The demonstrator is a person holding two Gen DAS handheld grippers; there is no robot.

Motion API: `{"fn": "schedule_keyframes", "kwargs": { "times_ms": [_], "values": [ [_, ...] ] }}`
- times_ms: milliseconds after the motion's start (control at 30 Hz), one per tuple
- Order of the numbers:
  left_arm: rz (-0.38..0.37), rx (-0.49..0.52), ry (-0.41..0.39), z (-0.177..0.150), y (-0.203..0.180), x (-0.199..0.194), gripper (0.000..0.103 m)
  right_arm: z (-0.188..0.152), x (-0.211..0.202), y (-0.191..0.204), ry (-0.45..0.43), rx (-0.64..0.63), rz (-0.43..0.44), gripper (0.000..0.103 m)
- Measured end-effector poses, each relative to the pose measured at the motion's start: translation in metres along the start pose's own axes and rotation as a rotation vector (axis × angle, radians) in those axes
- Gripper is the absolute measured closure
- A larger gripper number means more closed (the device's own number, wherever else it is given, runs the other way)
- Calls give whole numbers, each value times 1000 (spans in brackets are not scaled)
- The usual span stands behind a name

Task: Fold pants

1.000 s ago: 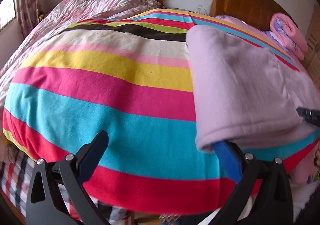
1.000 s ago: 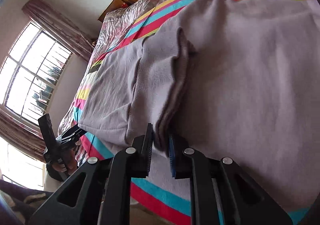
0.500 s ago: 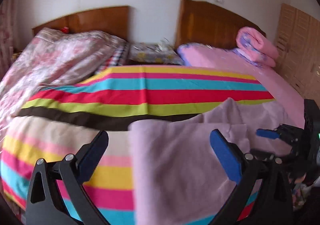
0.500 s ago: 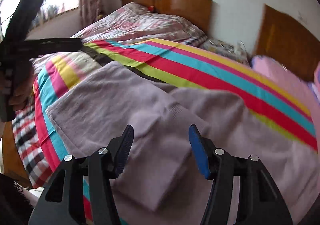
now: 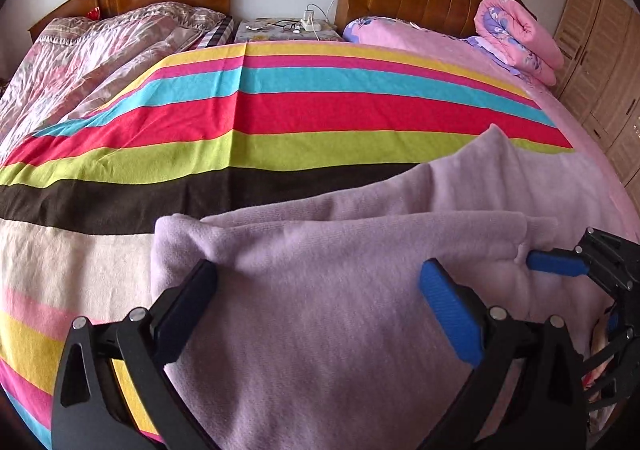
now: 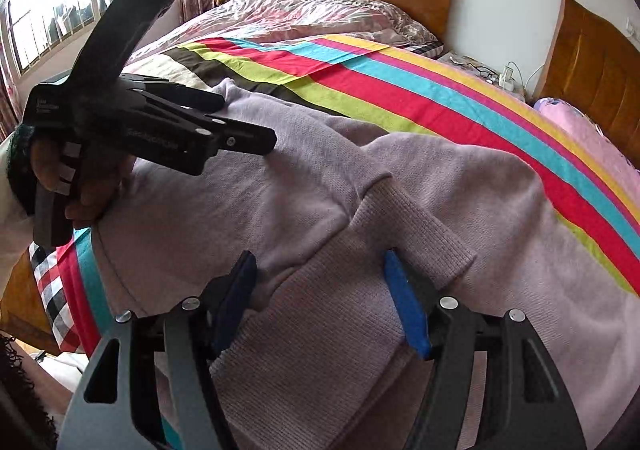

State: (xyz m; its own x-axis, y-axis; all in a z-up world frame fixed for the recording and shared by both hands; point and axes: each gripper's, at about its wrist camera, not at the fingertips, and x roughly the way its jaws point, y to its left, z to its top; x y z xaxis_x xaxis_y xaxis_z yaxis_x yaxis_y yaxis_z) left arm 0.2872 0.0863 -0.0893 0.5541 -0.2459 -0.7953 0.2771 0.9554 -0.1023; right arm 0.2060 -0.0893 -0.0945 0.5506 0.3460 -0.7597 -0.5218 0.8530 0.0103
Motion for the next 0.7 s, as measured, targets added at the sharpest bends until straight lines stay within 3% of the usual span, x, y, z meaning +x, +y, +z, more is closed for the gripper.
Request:
{"fn": "schedule_keyframes", "kwargs": {
  "times_ms": [200,367,533,700],
  "values": [
    [37,16,-2,0,-3,2,1,3,-14,-7,11,28,32,39],
    [56,23,0,-1,-3,0,1,27,-41,-56,-94,109,-51,37],
    [108,46,8,-3,-11,4,1,50,5,-106,-5,177,-119,35],
    [114,49,7,-3,-10,4,1,49,36,-117,57,160,-129,32]
  ]
}}
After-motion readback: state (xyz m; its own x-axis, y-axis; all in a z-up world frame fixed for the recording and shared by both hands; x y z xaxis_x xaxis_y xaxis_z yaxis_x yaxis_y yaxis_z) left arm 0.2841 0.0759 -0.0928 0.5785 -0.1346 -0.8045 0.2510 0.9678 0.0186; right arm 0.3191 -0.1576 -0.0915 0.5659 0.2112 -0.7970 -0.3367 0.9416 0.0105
